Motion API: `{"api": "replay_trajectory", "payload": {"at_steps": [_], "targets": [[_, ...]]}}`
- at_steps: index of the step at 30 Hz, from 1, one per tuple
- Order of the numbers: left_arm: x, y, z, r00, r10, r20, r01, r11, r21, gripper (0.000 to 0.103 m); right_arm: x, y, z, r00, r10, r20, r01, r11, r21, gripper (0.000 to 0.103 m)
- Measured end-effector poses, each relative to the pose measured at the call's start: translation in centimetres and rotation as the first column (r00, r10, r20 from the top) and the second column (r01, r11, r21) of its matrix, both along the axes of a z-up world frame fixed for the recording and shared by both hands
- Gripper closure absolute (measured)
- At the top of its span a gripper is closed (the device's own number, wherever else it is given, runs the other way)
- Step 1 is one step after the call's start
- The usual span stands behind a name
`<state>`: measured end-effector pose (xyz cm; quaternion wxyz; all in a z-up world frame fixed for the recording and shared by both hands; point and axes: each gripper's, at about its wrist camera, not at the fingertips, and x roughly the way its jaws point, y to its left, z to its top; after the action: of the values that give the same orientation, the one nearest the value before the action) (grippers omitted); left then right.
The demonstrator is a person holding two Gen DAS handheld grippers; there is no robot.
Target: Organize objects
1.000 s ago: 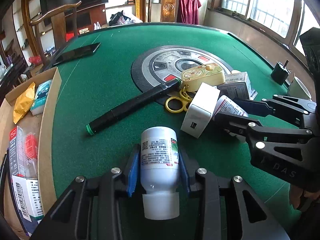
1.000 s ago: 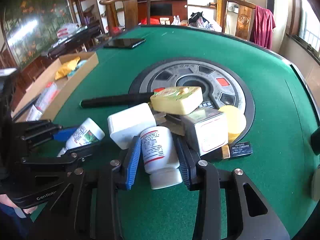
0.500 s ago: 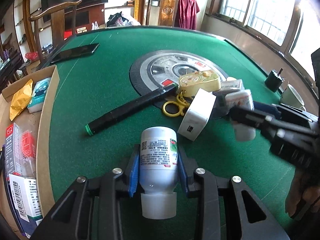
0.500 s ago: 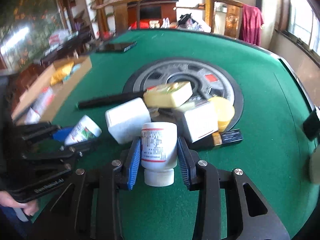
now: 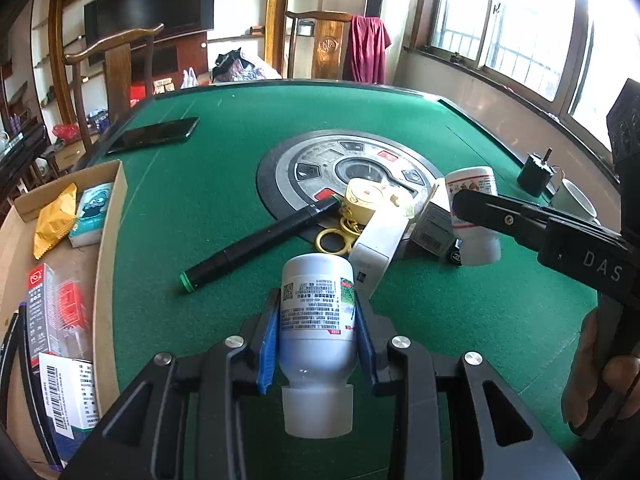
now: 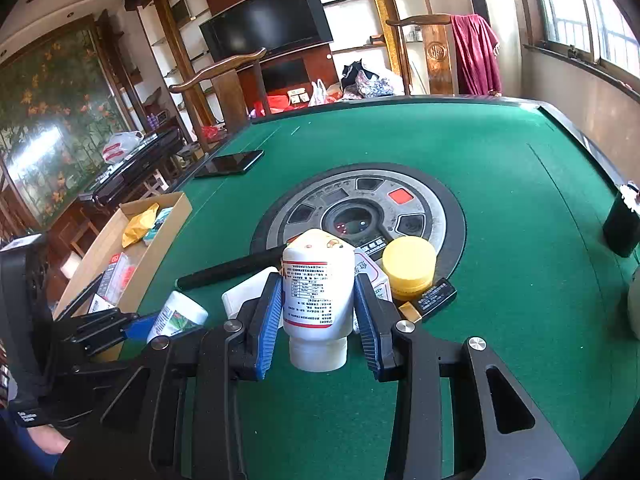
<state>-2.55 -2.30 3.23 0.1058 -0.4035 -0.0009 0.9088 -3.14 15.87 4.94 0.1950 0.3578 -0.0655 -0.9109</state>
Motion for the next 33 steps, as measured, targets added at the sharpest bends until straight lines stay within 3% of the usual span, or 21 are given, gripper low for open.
{"api": "replay_trajectory", "payload": {"at_steps": [15,23,33], "targets": [[0.8,0.4,0.5,0.999,-0.002,-0.04,0.001,1.0,-0.022,0.069,0.4,-0.6,0.0,0.999,0.036,-0.008,-0.036,0.999,-0.013,0.068],[1.2,-0.2,1.4,0.999,-0.023,-0.04,0.025,0.998,0.056,0.069,0.5,-0.4,0.2,1.0,0.023,-0.022,-0.024,0.999,-0.038,0.068],[2.8,-1.6,3.7,0.995,-0.001,-0.104,0.014,0.992,0.128,0.069,1.5,-0.6,0.8,0.999,0.003,-0.033,-0.006,0.996,-0.091,0.067]]}}
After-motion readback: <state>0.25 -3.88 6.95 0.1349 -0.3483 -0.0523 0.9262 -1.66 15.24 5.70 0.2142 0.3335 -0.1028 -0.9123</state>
